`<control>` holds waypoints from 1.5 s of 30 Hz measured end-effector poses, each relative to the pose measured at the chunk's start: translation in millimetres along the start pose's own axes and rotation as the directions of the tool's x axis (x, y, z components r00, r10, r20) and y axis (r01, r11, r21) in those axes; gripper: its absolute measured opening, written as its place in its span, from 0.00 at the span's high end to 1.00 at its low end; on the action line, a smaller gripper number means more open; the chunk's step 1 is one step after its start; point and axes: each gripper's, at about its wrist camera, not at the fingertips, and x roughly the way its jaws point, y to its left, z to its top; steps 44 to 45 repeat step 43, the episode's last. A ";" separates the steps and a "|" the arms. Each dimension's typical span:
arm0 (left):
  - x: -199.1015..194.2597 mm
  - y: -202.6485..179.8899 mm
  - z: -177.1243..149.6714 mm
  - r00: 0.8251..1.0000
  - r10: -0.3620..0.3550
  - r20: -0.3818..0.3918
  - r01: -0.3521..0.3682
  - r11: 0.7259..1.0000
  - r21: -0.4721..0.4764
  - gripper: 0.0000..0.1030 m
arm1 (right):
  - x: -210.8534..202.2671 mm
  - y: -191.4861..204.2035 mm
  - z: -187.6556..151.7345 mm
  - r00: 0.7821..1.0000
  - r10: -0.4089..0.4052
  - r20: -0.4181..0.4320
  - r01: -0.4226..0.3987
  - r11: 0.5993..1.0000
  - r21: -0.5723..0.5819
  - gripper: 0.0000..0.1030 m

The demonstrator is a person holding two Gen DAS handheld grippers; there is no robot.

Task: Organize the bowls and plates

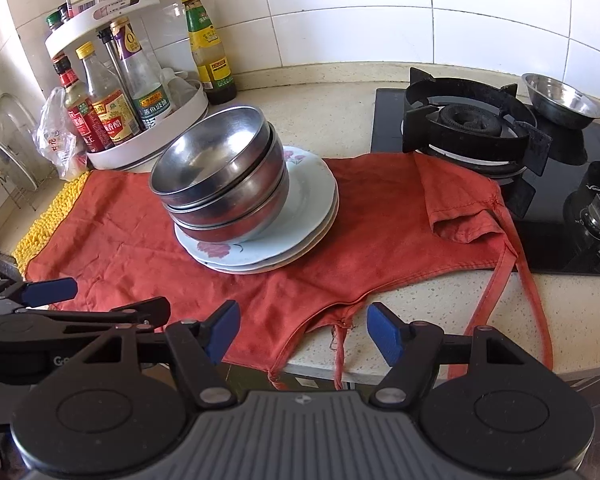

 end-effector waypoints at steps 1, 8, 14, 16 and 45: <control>0.0 -0.8 0.1 1.000 0.002 -0.001 -0.002 1.000 -0.002 0.02 | 0.3 -1.0 0.0 1.000 0.003 -0.001 -0.003 1.000 -0.001 0.32; 2.4 -1.5 -0.5 1.000 0.008 -0.014 -0.008 1.000 -0.006 0.02 | 3.0 -4.2 -0.5 1.000 0.012 -0.010 -0.012 1.000 0.002 0.32; 2.7 -1.6 0.7 1.000 0.010 -0.013 -0.010 1.000 -0.007 0.02 | 2.7 -4.5 0.7 1.000 0.014 -0.005 -0.014 1.000 0.001 0.32; 3.0 -1.4 0.8 1.000 0.009 -0.013 -0.009 1.000 -0.006 0.02 | 2.9 -4.5 0.8 1.000 0.013 -0.006 -0.013 1.000 0.000 0.32; 0.9 -2.3 -0.4 1.000 0.025 0.005 -0.025 1.000 -0.004 0.02 | 3.5 -2.3 -1.3 1.000 0.024 -0.009 -0.024 1.000 0.003 0.32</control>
